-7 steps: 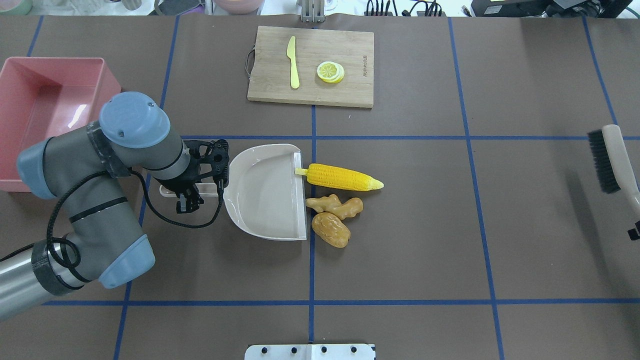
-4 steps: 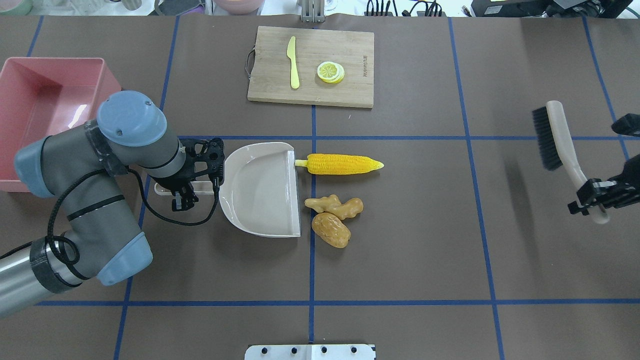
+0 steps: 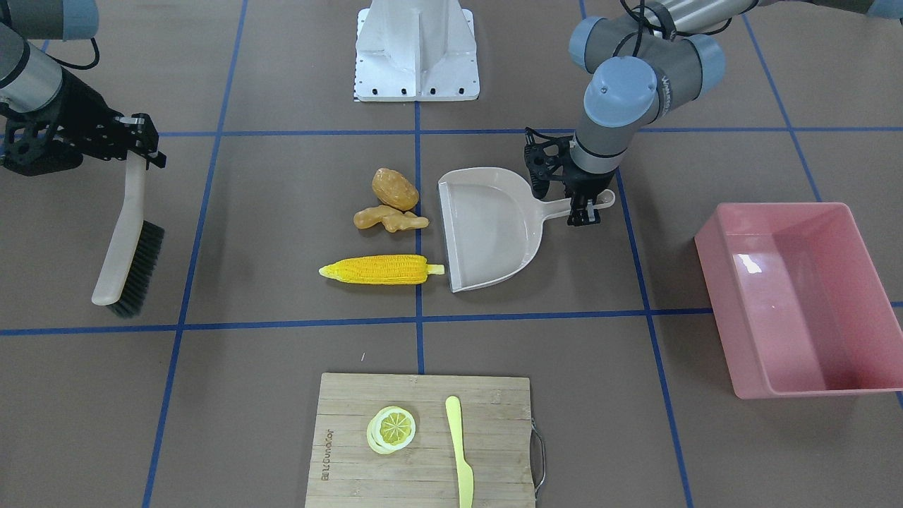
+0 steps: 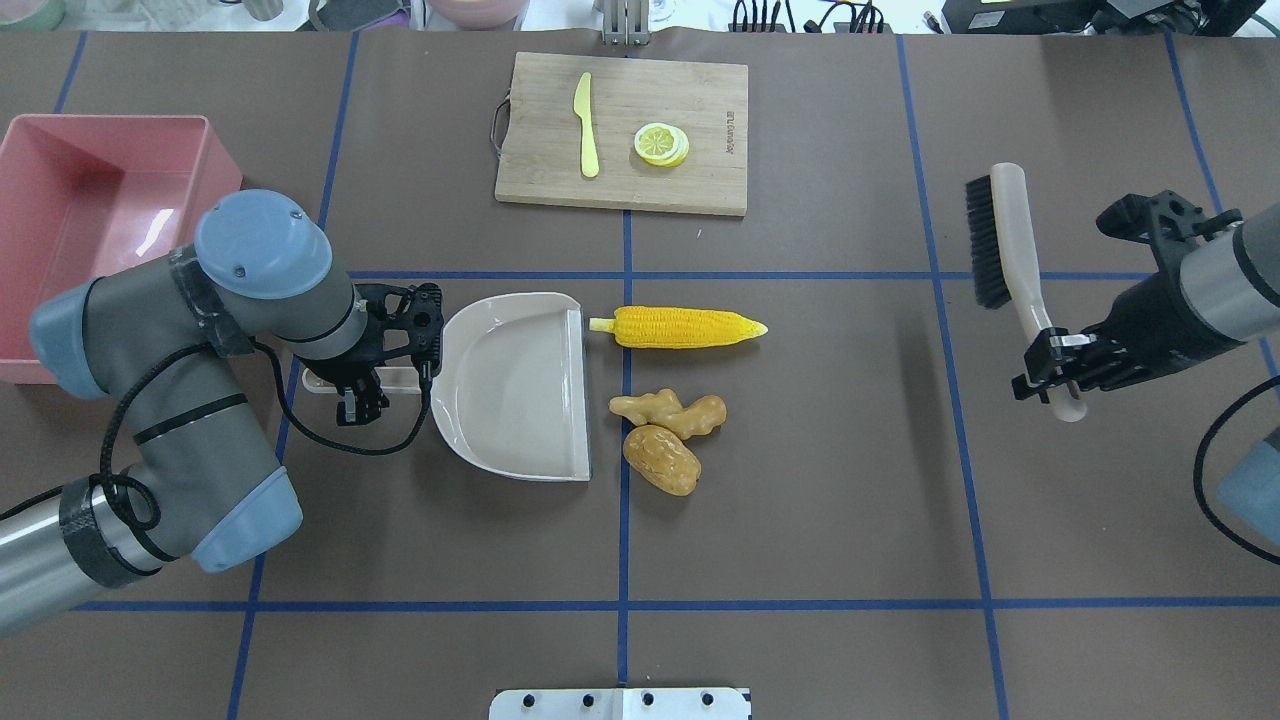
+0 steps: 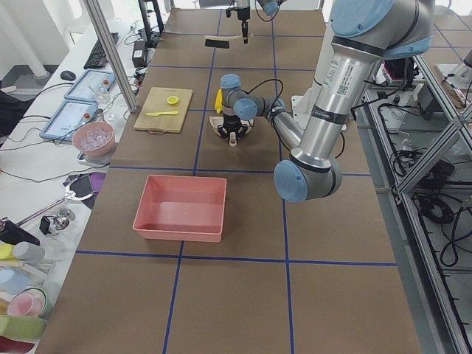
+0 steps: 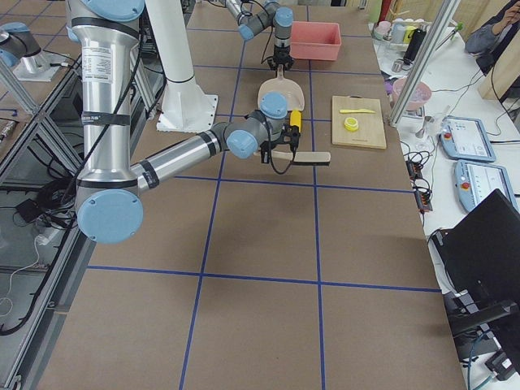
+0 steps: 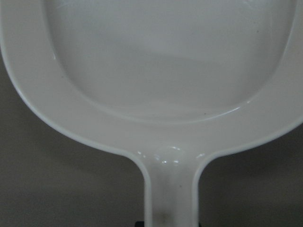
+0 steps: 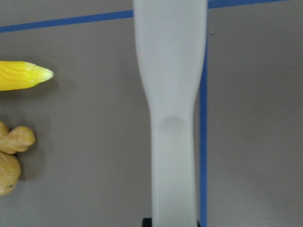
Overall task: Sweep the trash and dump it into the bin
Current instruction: 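Grasp the white brush handle with the right gripper and lift it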
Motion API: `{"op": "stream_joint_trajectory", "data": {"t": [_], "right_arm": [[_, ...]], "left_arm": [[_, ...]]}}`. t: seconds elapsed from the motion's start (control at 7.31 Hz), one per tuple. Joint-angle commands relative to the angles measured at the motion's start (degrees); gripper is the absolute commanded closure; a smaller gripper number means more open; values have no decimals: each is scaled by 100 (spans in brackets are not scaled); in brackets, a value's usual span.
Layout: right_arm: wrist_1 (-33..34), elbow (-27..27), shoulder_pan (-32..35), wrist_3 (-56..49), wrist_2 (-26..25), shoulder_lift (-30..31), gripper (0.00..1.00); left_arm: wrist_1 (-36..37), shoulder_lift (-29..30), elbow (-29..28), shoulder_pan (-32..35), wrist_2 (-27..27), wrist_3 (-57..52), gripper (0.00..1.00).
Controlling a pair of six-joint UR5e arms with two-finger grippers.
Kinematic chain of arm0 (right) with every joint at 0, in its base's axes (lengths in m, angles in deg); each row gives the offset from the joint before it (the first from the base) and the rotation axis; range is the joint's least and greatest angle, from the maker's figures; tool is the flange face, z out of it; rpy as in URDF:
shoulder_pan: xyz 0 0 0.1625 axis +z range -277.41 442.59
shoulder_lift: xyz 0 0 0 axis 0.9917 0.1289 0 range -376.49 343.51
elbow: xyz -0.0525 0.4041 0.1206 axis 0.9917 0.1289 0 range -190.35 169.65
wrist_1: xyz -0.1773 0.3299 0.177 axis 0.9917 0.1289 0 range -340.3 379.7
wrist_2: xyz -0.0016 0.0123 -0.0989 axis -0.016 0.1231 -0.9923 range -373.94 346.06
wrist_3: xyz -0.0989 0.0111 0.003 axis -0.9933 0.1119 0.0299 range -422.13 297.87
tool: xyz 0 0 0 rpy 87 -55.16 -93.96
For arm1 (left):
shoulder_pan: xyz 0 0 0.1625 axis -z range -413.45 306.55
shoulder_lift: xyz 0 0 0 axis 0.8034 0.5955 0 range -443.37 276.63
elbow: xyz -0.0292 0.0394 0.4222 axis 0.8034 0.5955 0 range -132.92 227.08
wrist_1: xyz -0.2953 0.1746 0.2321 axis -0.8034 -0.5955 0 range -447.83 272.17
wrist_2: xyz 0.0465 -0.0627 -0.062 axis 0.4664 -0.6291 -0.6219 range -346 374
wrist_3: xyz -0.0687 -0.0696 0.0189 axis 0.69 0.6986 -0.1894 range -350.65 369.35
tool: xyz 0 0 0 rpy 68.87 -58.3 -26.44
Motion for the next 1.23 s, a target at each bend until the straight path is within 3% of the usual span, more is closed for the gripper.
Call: {"op": "stream_joint_trajectory", "data": {"t": [0.0, 0.27, 0.41, 0.55, 0.82, 1.1], "right_arm": [[-727, -129, -553, 1290, -169, -446, 100], [-1554, -60, -1317, 2171, -748, -465, 100], [-1645, 98, -1617, 2288, -1064, -561, 100], [-1698, 256, -1663, 2281, -1110, -562, 100], [-3166, 1140, -1681, 2481, -1102, -588, 100], [-3509, 1303, -1751, 2623, -1146, -597, 100]], "left_arm": [[111, 43, 52, 21, 2, -130, 100], [331, 166, -9, 21, 2, -296, 100], [331, 209, -70, 21, 2, -428, 100], [340, 297, -175, 21, 11, -429, 100], [488, 464, -282, 21, 11, -438, 100], [542, 491, -291, 21, 11, -438, 100]]}}
